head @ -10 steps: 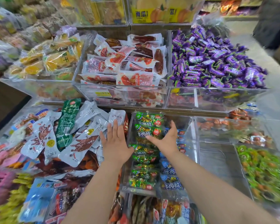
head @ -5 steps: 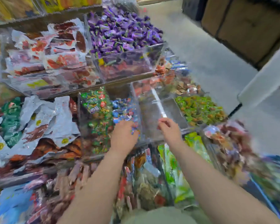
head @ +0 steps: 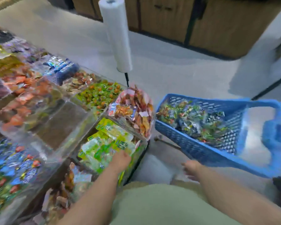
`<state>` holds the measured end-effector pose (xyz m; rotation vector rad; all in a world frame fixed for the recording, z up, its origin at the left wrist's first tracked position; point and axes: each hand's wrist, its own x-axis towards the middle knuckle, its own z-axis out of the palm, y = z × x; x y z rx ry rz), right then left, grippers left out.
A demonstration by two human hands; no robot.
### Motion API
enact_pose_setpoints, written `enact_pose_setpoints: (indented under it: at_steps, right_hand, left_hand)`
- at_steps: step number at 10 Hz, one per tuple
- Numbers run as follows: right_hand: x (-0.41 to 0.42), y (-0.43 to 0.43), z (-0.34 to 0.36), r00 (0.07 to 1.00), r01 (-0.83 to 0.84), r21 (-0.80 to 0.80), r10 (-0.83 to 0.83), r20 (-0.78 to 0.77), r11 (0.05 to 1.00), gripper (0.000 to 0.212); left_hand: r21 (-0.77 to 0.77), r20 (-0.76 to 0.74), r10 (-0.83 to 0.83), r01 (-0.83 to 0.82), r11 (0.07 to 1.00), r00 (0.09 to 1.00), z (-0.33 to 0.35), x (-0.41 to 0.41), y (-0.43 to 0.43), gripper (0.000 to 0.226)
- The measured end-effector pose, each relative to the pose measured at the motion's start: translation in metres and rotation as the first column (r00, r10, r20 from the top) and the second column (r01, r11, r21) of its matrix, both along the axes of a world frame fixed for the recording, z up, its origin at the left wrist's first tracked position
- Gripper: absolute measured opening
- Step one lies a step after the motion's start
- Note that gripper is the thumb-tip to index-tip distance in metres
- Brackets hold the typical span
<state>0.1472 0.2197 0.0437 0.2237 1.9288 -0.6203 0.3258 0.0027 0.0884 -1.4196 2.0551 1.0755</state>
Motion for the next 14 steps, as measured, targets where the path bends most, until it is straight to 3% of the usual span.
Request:
enact_pose_setpoints:
  at_steps: [1, 2, 3, 5, 6, 7, 8, 10, 11, 12, 13, 14]
  right_hand:
    - [-0.016, 0.062, -0.009, 0.988, 0.145, 0.041, -0.147, 0.055, 0.989, 0.013]
    - [-0.045, 0.098, -0.013, 0.973, 0.222, 0.048, -0.224, 0.062, 0.974, 0.015]
    - [-0.073, 0.112, -0.010, 0.978, 0.209, 0.033, -0.210, 0.019, 0.977, 0.008]
    - [-0.087, 0.113, -0.001, 0.961, 0.270, 0.020, -0.271, 0.048, 0.963, 0.021]
    - [-0.090, 0.106, 0.005, 0.963, 0.257, 0.035, -0.259, 0.076, 0.966, 0.027]
    - [-0.098, 0.094, 0.005, 0.950, 0.291, 0.053, -0.295, 0.106, 0.955, 0.024]
    - [-0.113, 0.076, 0.010, 0.950, 0.281, 0.082, -0.289, 0.114, 0.956, 0.024]
    - [-0.149, 0.044, 0.014, 0.957, 0.284, 0.092, -0.288, 0.040, 0.954, 0.023]
    - [-0.163, 0.032, 0.013, 0.939, 0.344, 0.091, -0.345, -0.004, 0.935, 0.024]
    - [-0.175, 0.017, 0.010, 0.923, 0.383, 0.084, -0.386, 0.013, 0.920, 0.034]
    - [-0.176, 0.011, -0.003, 0.932, 0.359, 0.097, -0.362, 0.011, 0.928, 0.034]
    - [-0.173, 0.008, -0.011, 0.910, 0.408, 0.011, -0.408, 0.080, 0.913, 0.032]
  left_hand:
    - [0.268, 0.124, 0.032, -0.065, 0.961, 0.992, -0.022, -0.023, 0.038, 0.020]
    - [0.334, 0.171, -0.052, -0.009, 0.943, 0.984, -0.045, -0.045, 0.061, 0.026]
    - [0.304, 0.166, -0.070, 0.017, 0.953, 0.984, -0.057, -0.074, 0.072, 0.028]
    - [0.252, 0.148, -0.094, 0.055, 0.966, 0.984, -0.061, -0.138, 0.064, 0.028]
    - [0.241, 0.194, -0.183, 0.134, 0.961, 0.964, -0.062, -0.168, 0.057, 0.024]
    - [0.264, 0.145, -0.431, 0.385, 0.884, 0.891, -0.058, -0.207, 0.047, 0.017]
    - [0.239, 0.146, -0.553, 0.513, 0.824, 0.821, -0.056, -0.239, 0.028, 0.026]
    - [0.079, 0.038, -0.717, 0.713, 0.697, 0.697, -0.050, -0.339, -0.020, 0.027]
    - [-0.032, 0.034, -0.713, 0.714, 0.700, 0.700, -0.059, -0.366, -0.041, 0.008]
    - [-0.037, 0.078, -0.812, 0.815, 0.578, 0.579, -0.067, -0.384, -0.050, 0.027]
    - [0.090, 0.189, -0.913, 0.920, 0.382, 0.361, -0.083, -0.384, -0.049, 0.049]
    - [0.071, 0.233, -0.941, 0.961, 0.267, 0.245, -0.096, -0.381, -0.050, 0.058]
